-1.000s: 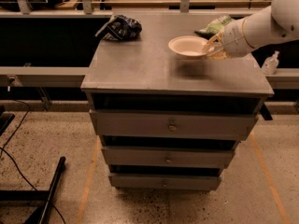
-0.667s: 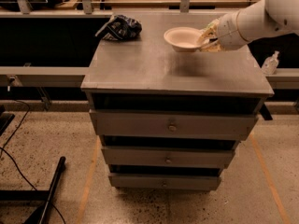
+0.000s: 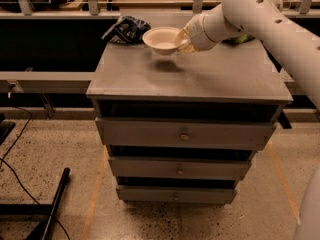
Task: Move paper bowl near blue chip bag
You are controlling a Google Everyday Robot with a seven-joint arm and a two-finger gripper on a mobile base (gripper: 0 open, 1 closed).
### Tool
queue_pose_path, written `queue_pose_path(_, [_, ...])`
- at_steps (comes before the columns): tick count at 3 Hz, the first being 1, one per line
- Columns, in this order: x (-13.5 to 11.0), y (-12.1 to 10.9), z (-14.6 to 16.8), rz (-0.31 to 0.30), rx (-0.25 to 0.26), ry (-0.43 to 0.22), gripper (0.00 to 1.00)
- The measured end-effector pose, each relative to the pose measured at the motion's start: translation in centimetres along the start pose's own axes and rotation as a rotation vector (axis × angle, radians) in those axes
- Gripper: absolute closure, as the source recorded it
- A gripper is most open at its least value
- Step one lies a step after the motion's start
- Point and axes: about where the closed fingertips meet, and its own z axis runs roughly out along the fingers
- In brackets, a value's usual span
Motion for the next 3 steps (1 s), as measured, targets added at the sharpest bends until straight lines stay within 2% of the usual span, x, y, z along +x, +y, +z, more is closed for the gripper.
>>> queue_pose_path(1, [0.0,0.0,0.0,0.0,0.0,0.0,1.0])
queue_pose_path(3, [-0.2,-0.4,2.5,-0.061,-0.028,-0.001,1.0])
